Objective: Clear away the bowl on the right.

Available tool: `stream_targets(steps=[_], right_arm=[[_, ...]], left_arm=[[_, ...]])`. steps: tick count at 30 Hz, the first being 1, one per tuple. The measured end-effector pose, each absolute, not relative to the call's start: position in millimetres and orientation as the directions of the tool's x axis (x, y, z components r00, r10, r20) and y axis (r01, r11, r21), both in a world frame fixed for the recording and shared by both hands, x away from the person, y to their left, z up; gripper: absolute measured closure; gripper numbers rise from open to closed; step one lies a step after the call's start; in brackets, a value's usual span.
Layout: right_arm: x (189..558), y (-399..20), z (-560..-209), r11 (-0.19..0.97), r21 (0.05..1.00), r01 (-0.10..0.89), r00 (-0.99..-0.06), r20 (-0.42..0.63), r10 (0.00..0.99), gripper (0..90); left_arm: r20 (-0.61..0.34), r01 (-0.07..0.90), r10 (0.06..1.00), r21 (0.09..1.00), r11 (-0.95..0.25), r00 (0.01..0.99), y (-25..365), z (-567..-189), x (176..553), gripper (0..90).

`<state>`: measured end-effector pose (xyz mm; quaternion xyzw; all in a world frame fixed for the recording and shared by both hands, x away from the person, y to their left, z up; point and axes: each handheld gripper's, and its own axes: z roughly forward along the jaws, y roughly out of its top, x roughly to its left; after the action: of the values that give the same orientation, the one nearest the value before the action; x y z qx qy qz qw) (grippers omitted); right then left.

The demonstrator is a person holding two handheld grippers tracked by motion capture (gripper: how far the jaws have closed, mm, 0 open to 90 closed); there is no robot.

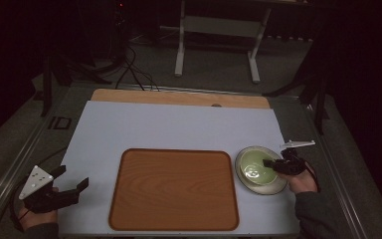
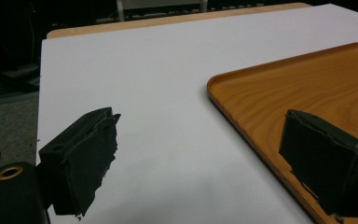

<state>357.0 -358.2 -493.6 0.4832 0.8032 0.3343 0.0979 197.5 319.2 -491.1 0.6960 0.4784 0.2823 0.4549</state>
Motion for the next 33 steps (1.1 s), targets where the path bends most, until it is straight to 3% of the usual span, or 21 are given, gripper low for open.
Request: stream_targets(steps=[33], right_arm=[[343.9,-356.4,-478.9,0.214,0.719,0.662,-0.482,0.189,0.855,82.1]], left_arm=[[-0.037,0.404,0.926,0.906,-0.128,0.376,319.6,-490.5,196.8,12.1]])
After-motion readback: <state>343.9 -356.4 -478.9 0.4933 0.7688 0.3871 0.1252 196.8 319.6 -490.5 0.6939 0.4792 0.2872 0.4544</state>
